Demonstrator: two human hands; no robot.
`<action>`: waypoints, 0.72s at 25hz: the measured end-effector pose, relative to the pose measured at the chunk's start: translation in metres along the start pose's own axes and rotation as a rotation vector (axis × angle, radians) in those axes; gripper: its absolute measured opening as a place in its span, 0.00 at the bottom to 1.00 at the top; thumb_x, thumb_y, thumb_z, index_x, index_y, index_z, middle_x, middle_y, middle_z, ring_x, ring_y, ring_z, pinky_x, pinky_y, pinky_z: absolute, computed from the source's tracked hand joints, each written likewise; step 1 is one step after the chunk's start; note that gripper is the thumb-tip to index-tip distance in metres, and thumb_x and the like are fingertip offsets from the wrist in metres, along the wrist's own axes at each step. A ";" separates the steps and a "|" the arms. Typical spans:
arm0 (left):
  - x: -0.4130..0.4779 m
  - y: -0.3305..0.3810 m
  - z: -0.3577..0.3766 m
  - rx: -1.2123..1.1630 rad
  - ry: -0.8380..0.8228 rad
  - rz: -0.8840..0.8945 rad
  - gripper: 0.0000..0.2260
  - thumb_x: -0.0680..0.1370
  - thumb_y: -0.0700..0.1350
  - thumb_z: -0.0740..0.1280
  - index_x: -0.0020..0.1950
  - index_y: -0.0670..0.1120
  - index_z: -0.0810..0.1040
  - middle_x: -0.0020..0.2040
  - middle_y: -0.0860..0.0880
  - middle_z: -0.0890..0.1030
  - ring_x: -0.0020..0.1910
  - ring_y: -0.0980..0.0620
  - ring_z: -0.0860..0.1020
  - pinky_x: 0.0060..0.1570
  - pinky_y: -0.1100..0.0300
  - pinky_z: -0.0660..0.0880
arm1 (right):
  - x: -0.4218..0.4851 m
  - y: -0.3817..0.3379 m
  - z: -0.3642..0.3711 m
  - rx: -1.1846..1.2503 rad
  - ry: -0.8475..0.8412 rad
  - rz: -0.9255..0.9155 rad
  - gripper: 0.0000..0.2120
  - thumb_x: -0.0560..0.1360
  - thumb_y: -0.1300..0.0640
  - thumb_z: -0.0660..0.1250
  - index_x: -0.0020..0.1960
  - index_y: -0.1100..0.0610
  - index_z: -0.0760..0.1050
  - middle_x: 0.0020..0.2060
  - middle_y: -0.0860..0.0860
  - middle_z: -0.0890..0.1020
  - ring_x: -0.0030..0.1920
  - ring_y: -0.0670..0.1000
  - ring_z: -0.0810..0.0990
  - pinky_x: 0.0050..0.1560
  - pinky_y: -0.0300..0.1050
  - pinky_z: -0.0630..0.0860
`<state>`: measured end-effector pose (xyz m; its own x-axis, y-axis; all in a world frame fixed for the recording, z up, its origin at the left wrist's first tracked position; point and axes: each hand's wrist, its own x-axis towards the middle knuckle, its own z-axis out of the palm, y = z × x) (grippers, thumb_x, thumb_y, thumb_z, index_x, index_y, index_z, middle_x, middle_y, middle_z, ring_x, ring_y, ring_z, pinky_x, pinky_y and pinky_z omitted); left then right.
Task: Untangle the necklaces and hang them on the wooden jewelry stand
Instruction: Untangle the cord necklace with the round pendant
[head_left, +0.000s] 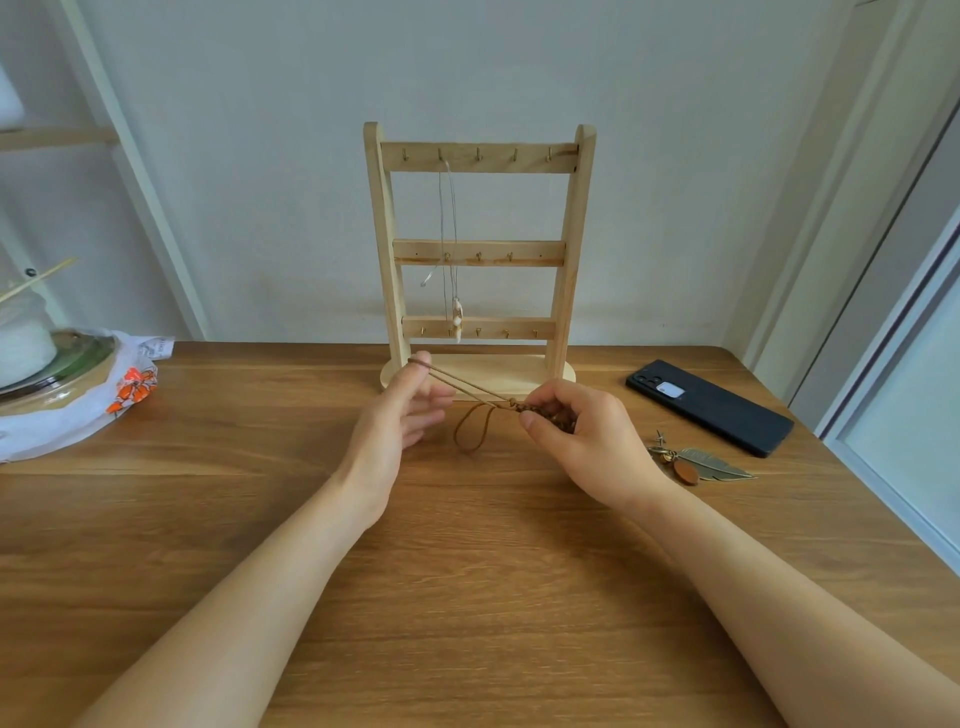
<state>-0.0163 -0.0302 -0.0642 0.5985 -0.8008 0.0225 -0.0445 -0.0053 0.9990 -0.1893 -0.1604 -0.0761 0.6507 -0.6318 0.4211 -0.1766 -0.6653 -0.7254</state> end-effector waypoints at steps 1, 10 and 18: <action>0.000 -0.001 -0.001 -0.040 -0.027 0.051 0.20 0.76 0.65 0.62 0.50 0.53 0.85 0.59 0.52 0.84 0.62 0.51 0.79 0.64 0.51 0.70 | 0.000 0.000 0.000 0.007 0.000 -0.002 0.04 0.78 0.57 0.70 0.52 0.54 0.81 0.38 0.45 0.81 0.38 0.41 0.76 0.41 0.33 0.73; -0.006 -0.001 0.011 0.154 -0.132 0.264 0.06 0.79 0.45 0.69 0.51 0.49 0.86 0.48 0.54 0.87 0.52 0.59 0.82 0.52 0.69 0.76 | -0.004 -0.004 0.003 -0.044 0.001 -0.117 0.03 0.76 0.58 0.73 0.50 0.53 0.82 0.35 0.41 0.80 0.35 0.44 0.77 0.38 0.35 0.73; -0.006 -0.004 0.014 0.260 -0.070 0.216 0.05 0.76 0.38 0.71 0.44 0.48 0.84 0.42 0.49 0.86 0.47 0.50 0.83 0.48 0.60 0.78 | -0.004 -0.002 0.004 -0.124 -0.022 -0.177 0.05 0.76 0.56 0.73 0.51 0.52 0.83 0.41 0.41 0.82 0.42 0.43 0.79 0.43 0.38 0.76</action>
<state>-0.0306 -0.0338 -0.0692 0.4976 -0.8390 0.2203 -0.3716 0.0234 0.9281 -0.1887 -0.1548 -0.0788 0.6955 -0.4930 0.5226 -0.1470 -0.8097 -0.5681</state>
